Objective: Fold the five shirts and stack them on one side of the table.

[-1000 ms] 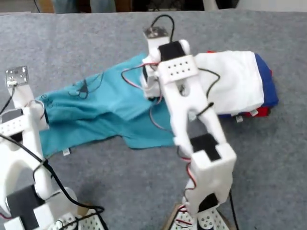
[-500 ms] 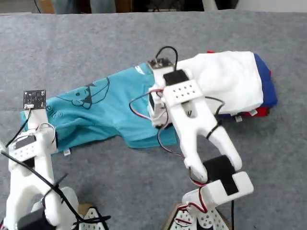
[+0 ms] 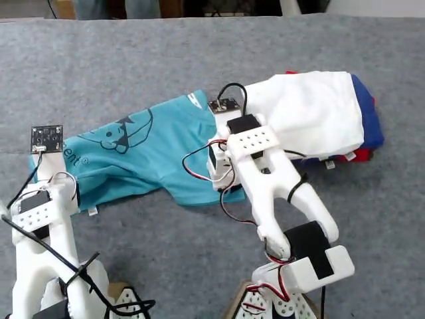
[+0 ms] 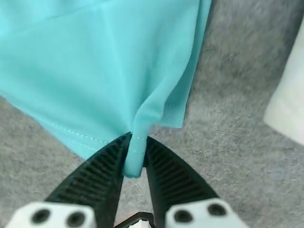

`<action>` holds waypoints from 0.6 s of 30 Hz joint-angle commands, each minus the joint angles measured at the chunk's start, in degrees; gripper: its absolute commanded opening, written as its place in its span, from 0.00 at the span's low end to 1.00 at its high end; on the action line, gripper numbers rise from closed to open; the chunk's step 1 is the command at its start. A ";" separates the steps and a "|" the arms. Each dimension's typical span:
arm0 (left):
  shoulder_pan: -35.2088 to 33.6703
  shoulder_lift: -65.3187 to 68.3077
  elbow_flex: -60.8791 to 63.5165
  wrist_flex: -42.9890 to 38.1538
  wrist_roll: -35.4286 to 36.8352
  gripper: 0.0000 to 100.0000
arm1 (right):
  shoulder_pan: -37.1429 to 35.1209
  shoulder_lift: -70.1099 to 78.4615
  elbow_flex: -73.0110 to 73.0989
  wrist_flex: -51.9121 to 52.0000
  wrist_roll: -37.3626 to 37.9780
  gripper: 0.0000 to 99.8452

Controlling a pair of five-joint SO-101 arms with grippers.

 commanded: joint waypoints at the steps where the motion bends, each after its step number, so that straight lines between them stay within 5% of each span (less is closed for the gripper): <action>1: -0.31 -0.88 -0.13 -0.62 -0.44 0.03 | 0.70 -2.42 0.22 -0.70 0.18 0.01; 8: -4.97 -1.41 5.85 -9.49 -0.44 0.03 | 0.70 -2.42 0.40 -0.88 0.35 0.01; 18: -5.49 -1.49 6.02 -9.58 -0.53 0.03 | 2.46 -2.42 0.40 -3.34 0.35 0.01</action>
